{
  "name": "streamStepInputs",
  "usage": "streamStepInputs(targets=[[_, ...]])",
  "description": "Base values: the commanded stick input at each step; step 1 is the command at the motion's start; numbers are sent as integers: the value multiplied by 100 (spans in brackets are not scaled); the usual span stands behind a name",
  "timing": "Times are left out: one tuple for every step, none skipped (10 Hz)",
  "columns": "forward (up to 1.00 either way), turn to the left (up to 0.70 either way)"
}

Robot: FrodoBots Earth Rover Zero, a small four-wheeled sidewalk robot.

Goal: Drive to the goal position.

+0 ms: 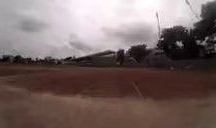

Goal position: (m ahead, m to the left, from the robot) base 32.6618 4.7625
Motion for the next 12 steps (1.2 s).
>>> streamStepInputs(targets=[[70, -20], [70, -1], [70, -23], [70, -35], [70, -35], [70, -28], [70, -9], [70, 0], [70, 0], [70, 0], [70, 0], [70, 0]])
